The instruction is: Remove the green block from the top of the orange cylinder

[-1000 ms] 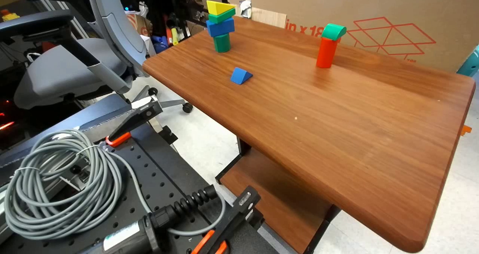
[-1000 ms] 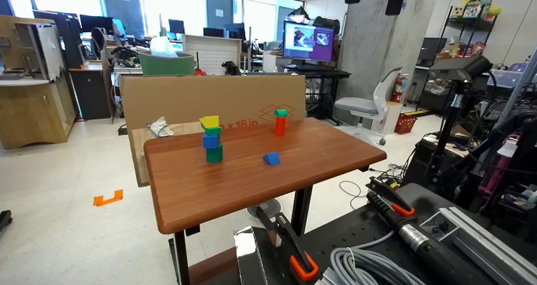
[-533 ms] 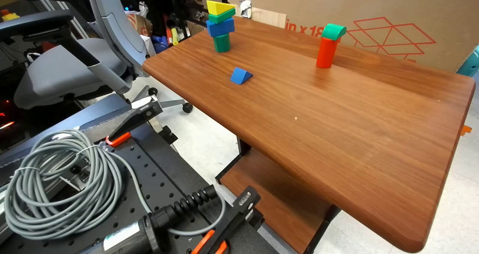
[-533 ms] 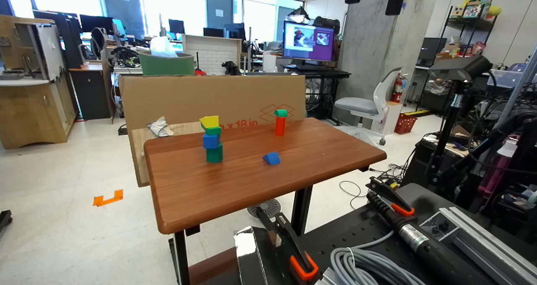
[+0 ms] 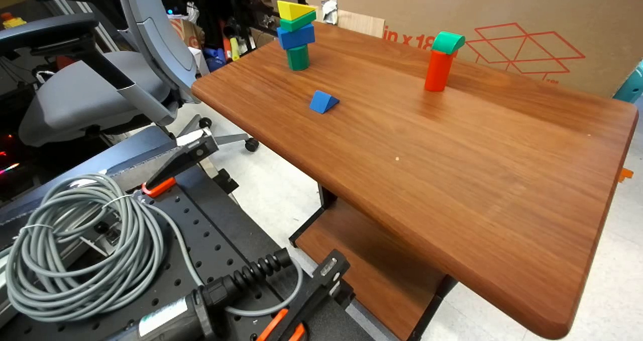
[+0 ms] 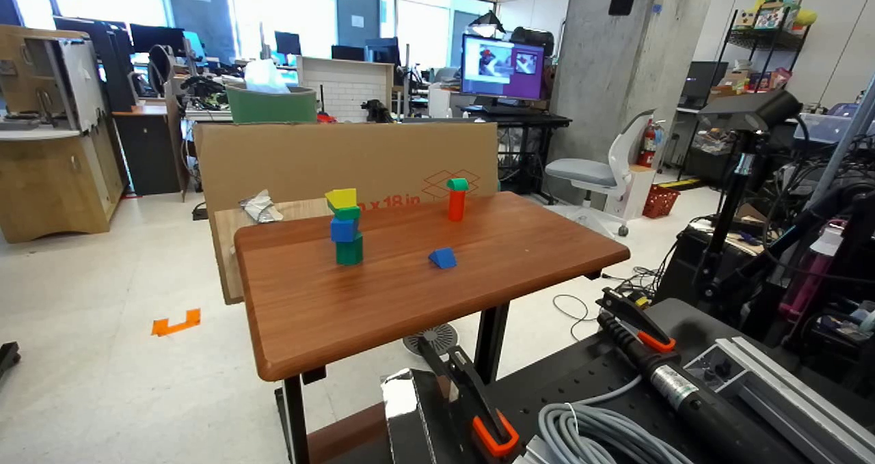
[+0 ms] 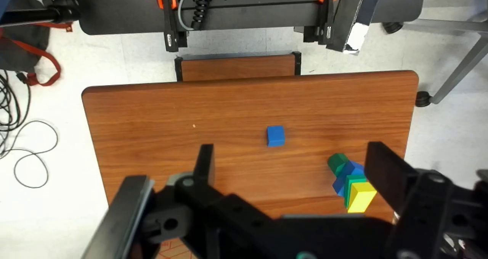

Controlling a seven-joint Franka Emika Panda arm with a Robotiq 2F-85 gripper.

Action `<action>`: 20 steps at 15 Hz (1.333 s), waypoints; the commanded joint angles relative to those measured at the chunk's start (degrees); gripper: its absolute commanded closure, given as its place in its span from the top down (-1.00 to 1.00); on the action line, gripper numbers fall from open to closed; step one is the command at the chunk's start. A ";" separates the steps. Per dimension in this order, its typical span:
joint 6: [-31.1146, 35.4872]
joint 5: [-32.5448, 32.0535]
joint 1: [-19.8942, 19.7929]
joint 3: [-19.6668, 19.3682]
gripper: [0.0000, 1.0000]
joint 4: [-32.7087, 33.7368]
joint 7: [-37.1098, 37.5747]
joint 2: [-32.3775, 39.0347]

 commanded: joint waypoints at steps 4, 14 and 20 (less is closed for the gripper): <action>5.00 -1.13 -1.00 -0.54 1.00 10.38 0.24 13.46; 8.66 -4.21 -1.70 -2.19 1.00 25.19 -2.23 31.78; 9.11 -4.02 -2.06 -2.58 1.00 32.00 -6.11 38.78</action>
